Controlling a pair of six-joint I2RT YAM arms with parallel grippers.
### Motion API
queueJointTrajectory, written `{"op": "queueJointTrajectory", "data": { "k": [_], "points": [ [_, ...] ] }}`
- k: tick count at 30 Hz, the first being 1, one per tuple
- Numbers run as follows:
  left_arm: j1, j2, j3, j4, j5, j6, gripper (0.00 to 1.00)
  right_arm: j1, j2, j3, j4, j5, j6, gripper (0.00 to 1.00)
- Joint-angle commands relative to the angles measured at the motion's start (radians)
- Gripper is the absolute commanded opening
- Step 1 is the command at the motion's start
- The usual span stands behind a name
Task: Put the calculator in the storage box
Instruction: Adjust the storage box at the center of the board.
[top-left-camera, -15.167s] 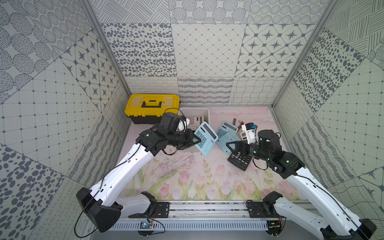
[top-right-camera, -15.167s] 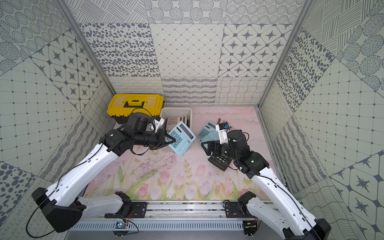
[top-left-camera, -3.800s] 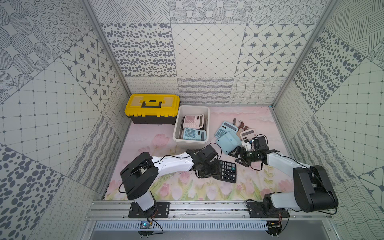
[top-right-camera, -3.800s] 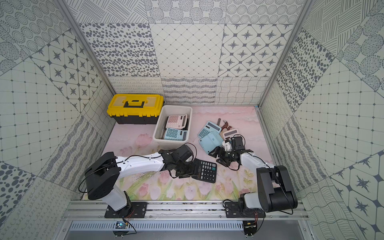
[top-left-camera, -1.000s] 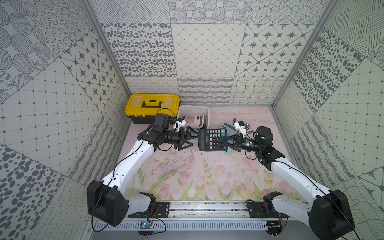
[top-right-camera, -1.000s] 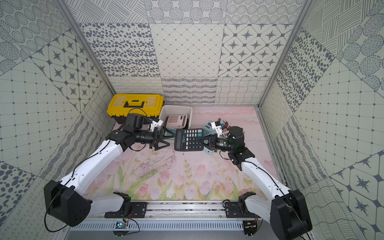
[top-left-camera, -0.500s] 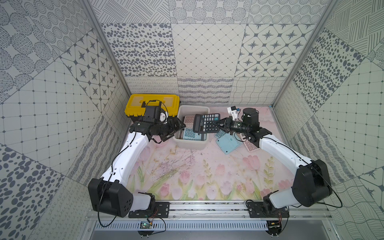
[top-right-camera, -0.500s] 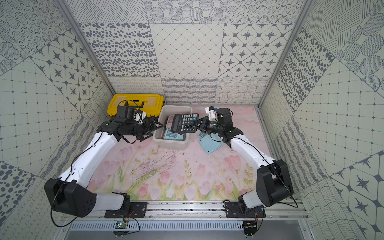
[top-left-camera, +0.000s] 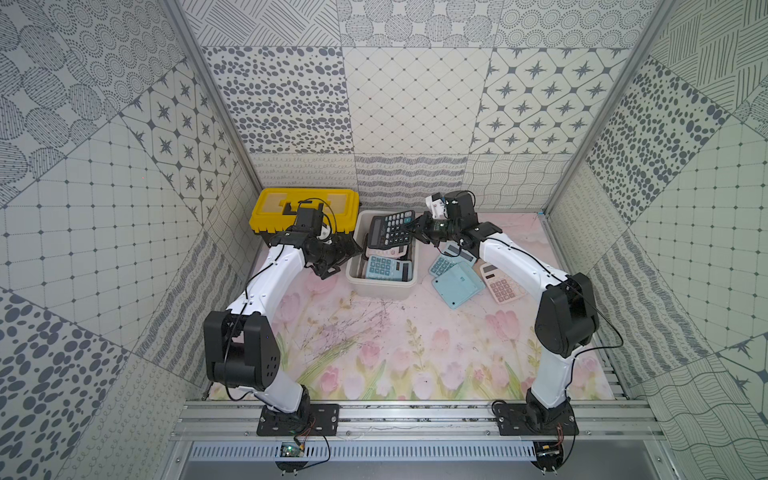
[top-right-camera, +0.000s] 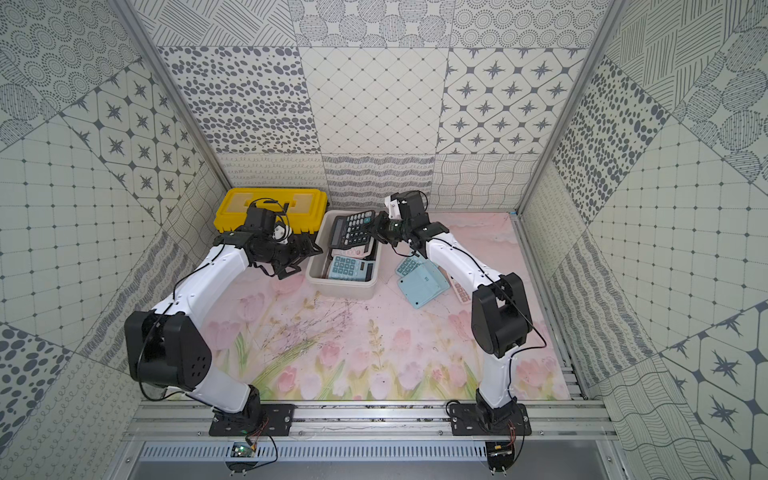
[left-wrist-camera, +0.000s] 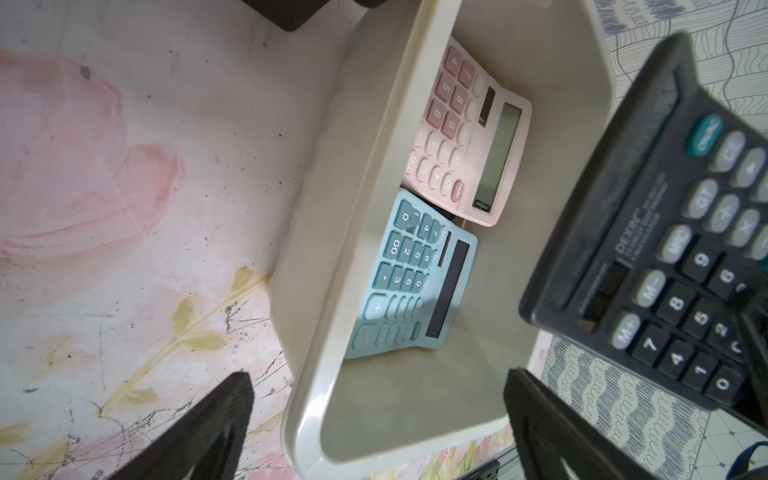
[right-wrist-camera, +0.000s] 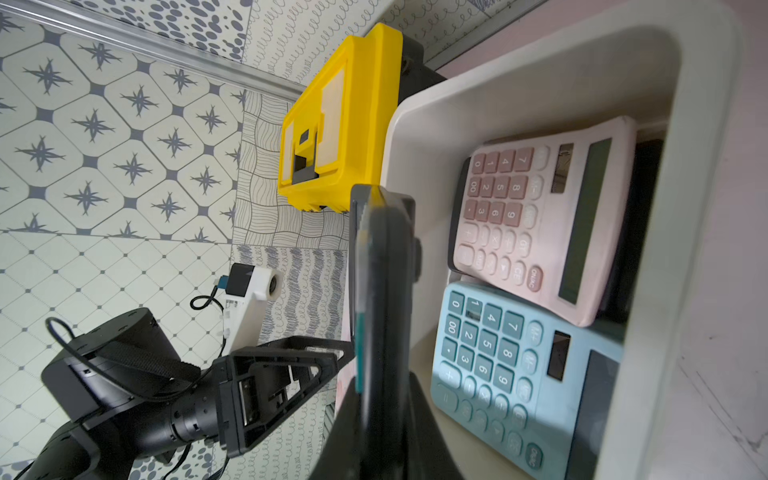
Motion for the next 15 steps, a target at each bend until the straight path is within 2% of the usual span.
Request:
{"op": "queueJointTrajectory", "data": {
  "k": [1, 5, 15],
  "points": [
    [0.007, 0.018, -0.013, 0.068, 0.102, -0.011, 1.0, 0.009, 0.061, 0.096, -0.016, 0.027, -0.028, 0.0],
    [0.0, -0.002, -0.07, 0.139, 0.194, -0.053, 1.0, 0.01, 0.145, 0.193, -0.045, 0.029, -0.028, 0.0],
    [-0.109, -0.054, -0.152, 0.182, 0.198, -0.083, 1.0, 0.01, 0.278, 0.382, -0.191, 0.048, -0.09, 0.0]
  ]
}}
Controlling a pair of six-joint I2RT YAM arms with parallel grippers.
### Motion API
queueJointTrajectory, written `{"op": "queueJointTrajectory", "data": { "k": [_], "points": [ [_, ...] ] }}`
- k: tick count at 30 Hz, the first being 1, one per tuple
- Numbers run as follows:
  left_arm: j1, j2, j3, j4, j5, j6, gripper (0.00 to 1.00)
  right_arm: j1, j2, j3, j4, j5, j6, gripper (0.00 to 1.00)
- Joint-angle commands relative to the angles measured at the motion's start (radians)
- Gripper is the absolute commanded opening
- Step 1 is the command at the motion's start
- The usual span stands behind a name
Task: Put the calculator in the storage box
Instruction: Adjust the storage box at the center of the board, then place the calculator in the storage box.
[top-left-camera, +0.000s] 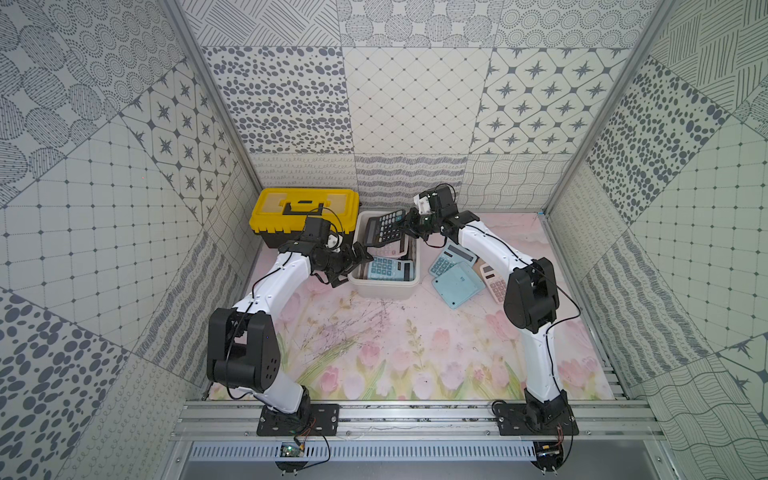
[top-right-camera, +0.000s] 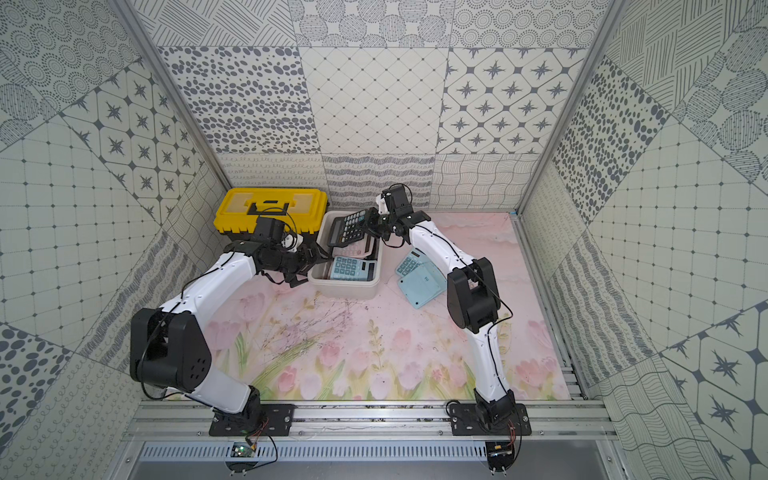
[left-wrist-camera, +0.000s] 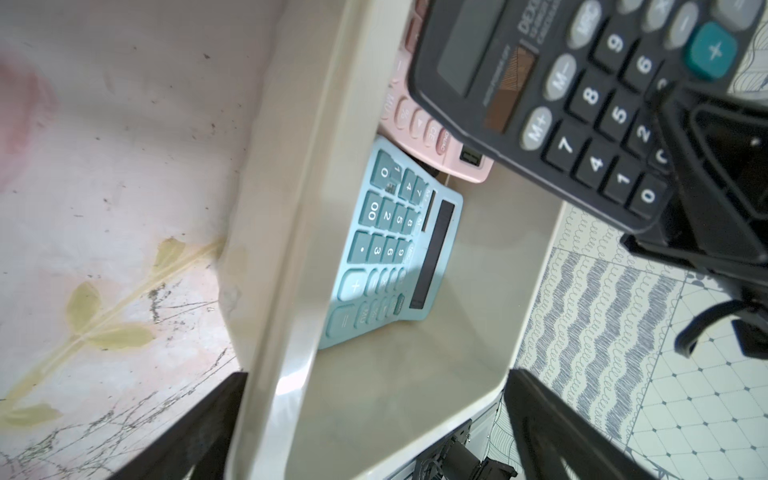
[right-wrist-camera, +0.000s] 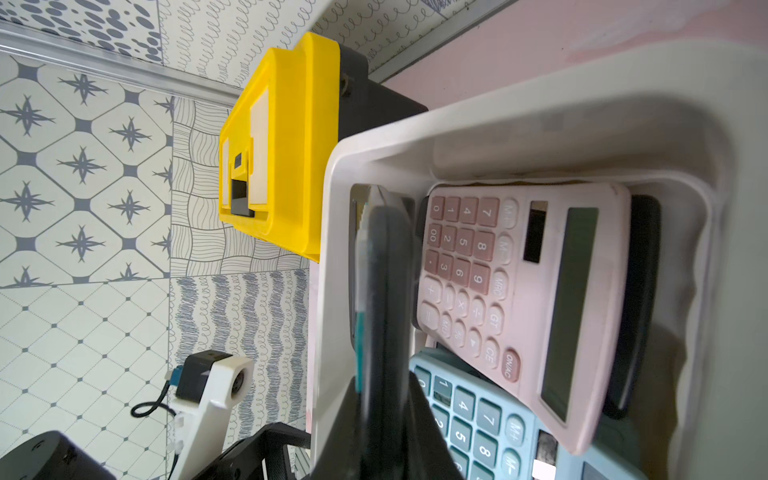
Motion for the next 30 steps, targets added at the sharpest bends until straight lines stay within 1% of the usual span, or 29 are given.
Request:
{"op": "queueJointTrajectory", "data": {
  "k": [1, 5, 9, 19, 26, 30],
  "points": [
    [-0.062, -0.033, -0.031, 0.064, 0.078, -0.028, 1.0, 0.006, 0.018, 0.057, -0.02, 0.006, -0.04, 0.0],
    [-0.086, -0.07, -0.071, 0.071, 0.078, -0.033, 1.0, 0.006, 0.031, 0.064, -0.042, 0.018, -0.052, 0.0],
    [-0.087, -0.115, -0.108, 0.058, 0.066, -0.024, 1.0, 0.005, 0.049, 0.076, -0.053, 0.028, -0.057, 0.0],
    [-0.087, -0.268, -0.155, -0.034, -0.043, -0.002, 1.0, 0.02, 0.157, 0.207, -0.116, 0.019, -0.066, 0.01],
    [-0.088, -0.329, -0.154, -0.063, -0.039, -0.012, 1.0, 0.017, 0.153, 0.224, -0.138, 0.033, -0.082, 0.21],
    [-0.087, -0.358, -0.148, -0.08, -0.036, -0.012, 1.0, 0.009, 0.141, 0.247, -0.166, 0.041, -0.095, 0.3]
  ]
}}
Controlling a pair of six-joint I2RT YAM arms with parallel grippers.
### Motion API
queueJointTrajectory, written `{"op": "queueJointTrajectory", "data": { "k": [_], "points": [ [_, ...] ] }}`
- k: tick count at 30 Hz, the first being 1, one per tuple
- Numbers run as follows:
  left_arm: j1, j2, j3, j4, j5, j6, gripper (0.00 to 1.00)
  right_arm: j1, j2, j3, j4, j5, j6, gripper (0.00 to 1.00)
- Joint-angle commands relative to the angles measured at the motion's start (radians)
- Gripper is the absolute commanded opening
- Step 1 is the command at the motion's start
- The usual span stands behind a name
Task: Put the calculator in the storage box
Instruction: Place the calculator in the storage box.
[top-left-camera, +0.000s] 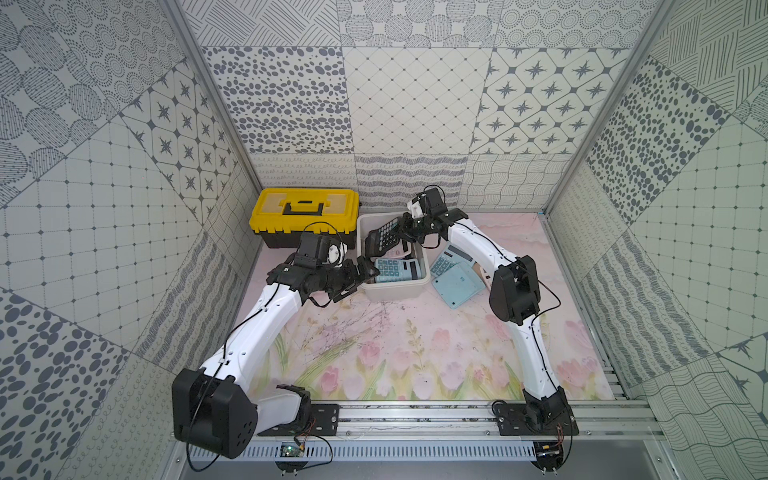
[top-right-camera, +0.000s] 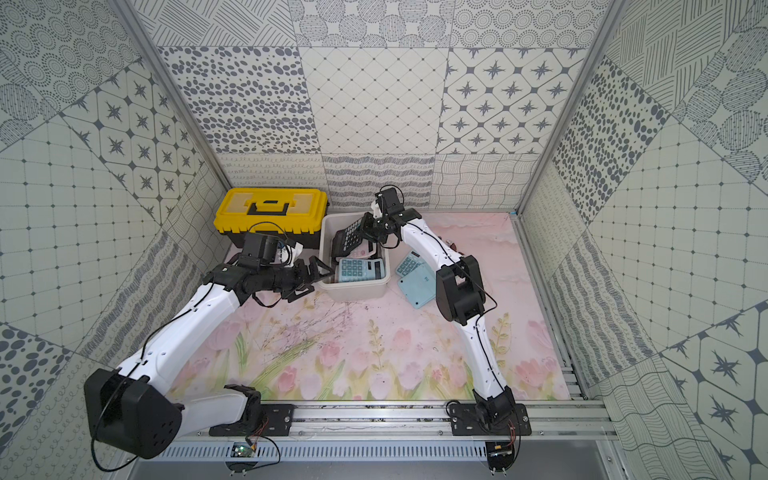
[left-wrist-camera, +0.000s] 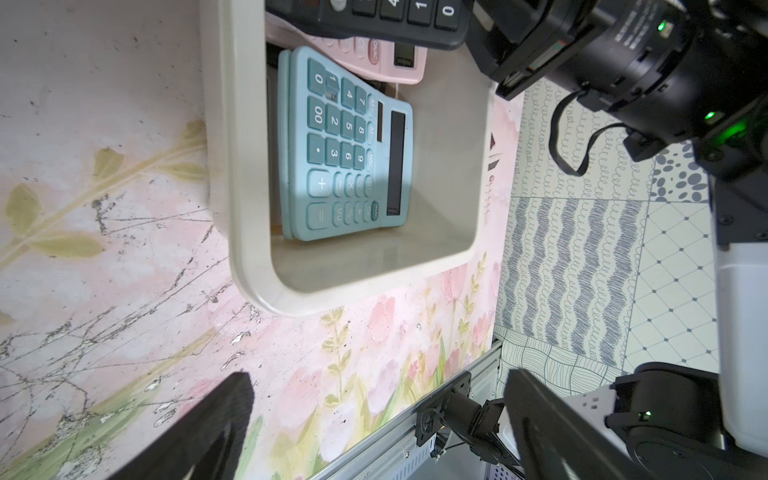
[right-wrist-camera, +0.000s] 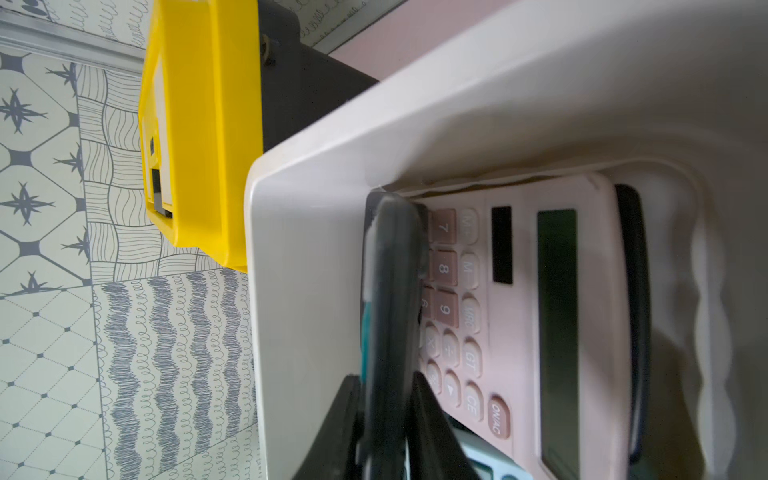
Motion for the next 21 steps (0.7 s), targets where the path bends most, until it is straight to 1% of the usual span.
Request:
{"op": "queueJointTrajectory", "data": {
  "k": [1, 4, 15, 18, 21],
  "points": [
    [0.0, -0.039, 0.005, -0.053, -0.015, 0.009, 1.0, -0.005, -0.017, 0.05, -0.002, 0.016, -0.035, 0.33],
    [-0.001, -0.053, 0.006, -0.056, -0.004, 0.001, 1.0, -0.015, -0.028, 0.058, -0.011, 0.025, -0.041, 0.37],
    [-0.007, -0.108, -0.024, -0.024, 0.031, -0.054, 1.0, -0.089, -0.091, 0.051, -0.024, 0.004, -0.05, 0.41],
    [-0.024, -0.117, -0.023, -0.016, 0.034, -0.067, 1.0, -0.112, -0.118, 0.043, -0.03, -0.006, -0.061, 0.42],
    [-0.058, -0.135, -0.025, -0.011, 0.011, -0.077, 1.0, -0.13, -0.168, 0.001, -0.03, -0.015, -0.077, 0.44]
  ]
}}
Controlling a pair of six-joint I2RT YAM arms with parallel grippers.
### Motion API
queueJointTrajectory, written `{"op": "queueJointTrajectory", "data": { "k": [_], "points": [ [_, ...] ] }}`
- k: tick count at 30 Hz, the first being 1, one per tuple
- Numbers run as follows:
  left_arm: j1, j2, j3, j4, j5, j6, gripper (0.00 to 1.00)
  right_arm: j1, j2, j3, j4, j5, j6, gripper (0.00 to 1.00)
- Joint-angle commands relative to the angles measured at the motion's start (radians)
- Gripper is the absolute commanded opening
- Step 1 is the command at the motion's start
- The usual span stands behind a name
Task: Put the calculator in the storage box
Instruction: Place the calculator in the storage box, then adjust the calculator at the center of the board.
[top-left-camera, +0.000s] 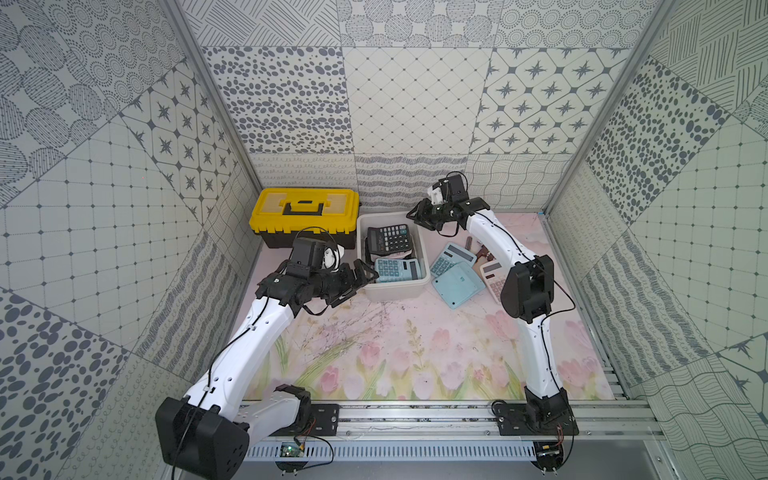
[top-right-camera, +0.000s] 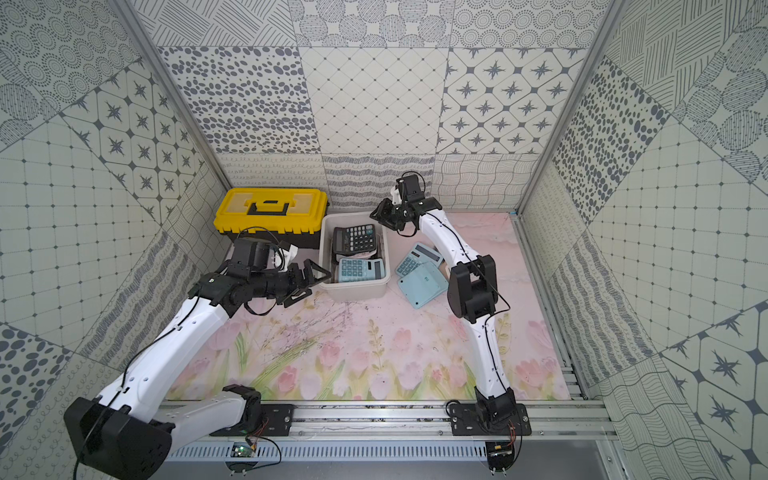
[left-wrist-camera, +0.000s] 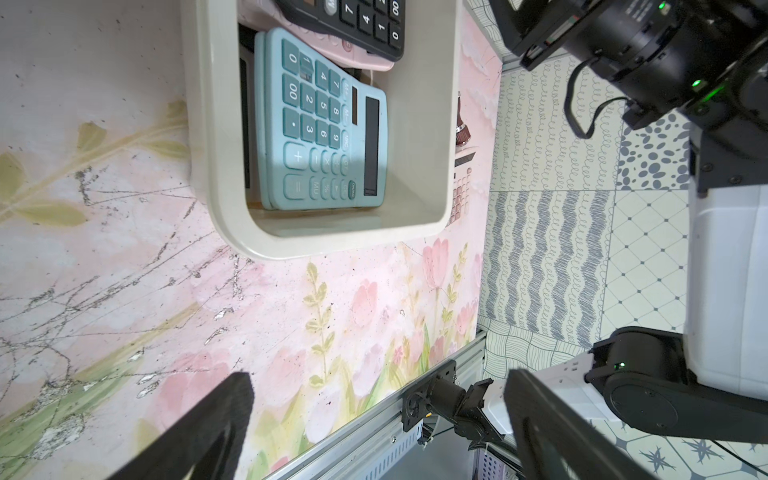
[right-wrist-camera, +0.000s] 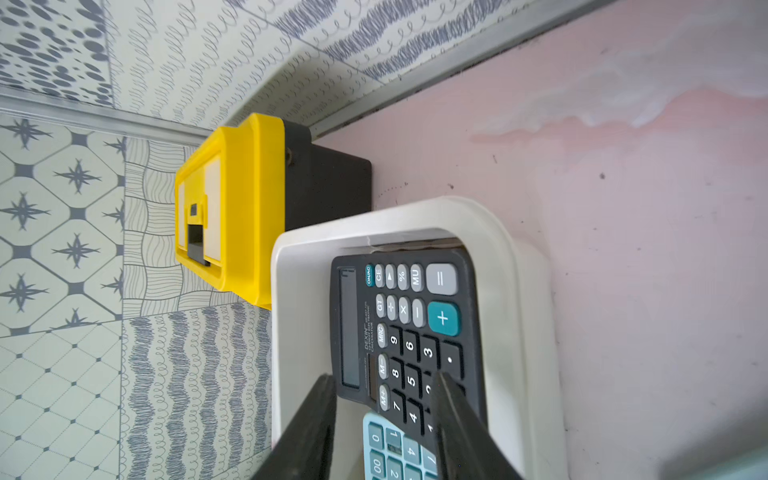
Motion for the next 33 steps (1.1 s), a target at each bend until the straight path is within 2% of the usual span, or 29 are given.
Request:
{"op": "queueJointTrajectory", "data": {
  "k": [1, 5, 9, 14, 18, 24, 33],
  "points": [
    [-0.049, -0.028, -0.005, 0.019, -0.005, -0.03, 1.0, -0.014, -0.107, -0.039, 0.017, -0.016, -0.04, 0.45],
    [-0.111, -0.042, -0.018, 0.022, -0.043, -0.04, 1.0, -0.034, -0.184, -0.138, 0.022, -0.033, -0.07, 0.5],
    [-0.179, -0.049, -0.034, 0.03, -0.091, -0.045, 1.0, -0.066, -0.28, -0.306, 0.054, -0.039, -0.101, 0.56],
    [-0.26, -0.055, -0.061, 0.043, -0.155, -0.046, 1.0, -0.147, -0.4, -0.563, 0.134, -0.058, -0.114, 0.62],
    [-0.298, -0.071, -0.096, 0.066, -0.199, -0.053, 1.0, -0.214, -0.431, -0.704, 0.177, -0.089, -0.131, 0.63],
    [-0.302, -0.103, -0.133, 0.056, -0.262, -0.056, 1.0, -0.268, -0.352, -0.749, 0.173, -0.13, -0.188, 0.64],
    [-0.301, -0.104, -0.165, 0.056, -0.268, -0.064, 1.0, -0.275, -0.194, -0.703, 0.143, -0.156, -0.243, 0.64]
  ]
}}
